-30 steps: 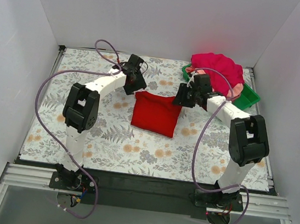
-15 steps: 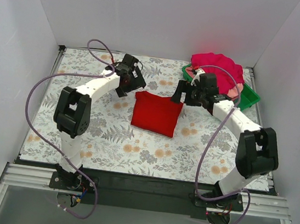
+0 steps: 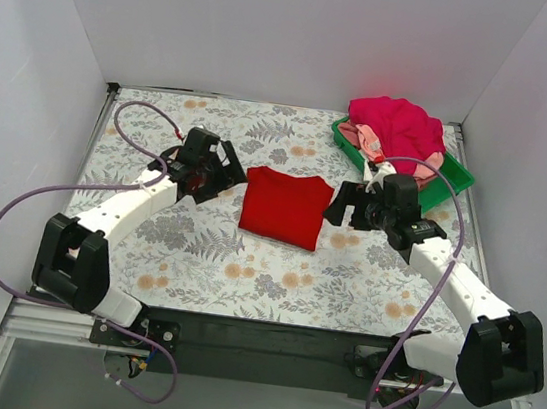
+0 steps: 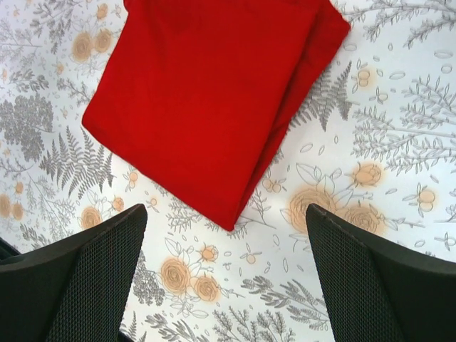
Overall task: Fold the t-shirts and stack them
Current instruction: Neatly place the folded tshirt to the corner
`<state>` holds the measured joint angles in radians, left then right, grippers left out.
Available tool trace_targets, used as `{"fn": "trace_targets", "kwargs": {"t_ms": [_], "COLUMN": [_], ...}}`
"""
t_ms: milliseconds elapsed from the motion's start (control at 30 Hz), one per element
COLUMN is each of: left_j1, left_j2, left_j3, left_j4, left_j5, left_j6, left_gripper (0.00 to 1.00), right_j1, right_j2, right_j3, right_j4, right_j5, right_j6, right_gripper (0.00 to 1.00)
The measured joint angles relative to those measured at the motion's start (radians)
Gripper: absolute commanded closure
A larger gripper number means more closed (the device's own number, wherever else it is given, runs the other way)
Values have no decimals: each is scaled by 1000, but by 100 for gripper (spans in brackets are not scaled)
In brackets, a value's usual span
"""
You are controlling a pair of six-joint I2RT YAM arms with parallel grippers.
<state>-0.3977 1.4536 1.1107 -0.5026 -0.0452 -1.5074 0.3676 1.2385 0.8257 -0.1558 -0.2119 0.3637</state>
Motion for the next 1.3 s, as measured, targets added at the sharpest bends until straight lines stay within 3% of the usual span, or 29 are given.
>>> {"fn": "trace_targets", "kwargs": {"t_ms": [233,533,700,833,867,900,1133,1300], "left_j1": [0,-3,-9,-21,-24,-25,-37,-61], "left_j2": [50,323,416,468,476,483,485,456], "left_j3": [-70,-2,64,102,107,112,120,117], "left_j4": [70,123,131,140,142,142,132,89], "left_j5": [85,184,214,230,233,235,211,76], "left_j6": [39,92,111,122,125,123,163,201], "left_gripper": [6,31,50,77,92,99,100,100], "right_j1": [0,0,0,0,0,0,0,0], "right_j2": [-74,-161,-183,-193,-196,-199,-204,-206], "right_j3": [-109,-195,-217,-230,-235,-237,-245,-254], "right_j4": [0,2,1,1,1,-1,1,-7], "right_j5": [-2,-5,-6,-7,-7,-7,-3,14], "right_j6": [23,29,27,23,22,21,-3,-31], "right_gripper": [2,2,2,2,2,2,2,2]}}
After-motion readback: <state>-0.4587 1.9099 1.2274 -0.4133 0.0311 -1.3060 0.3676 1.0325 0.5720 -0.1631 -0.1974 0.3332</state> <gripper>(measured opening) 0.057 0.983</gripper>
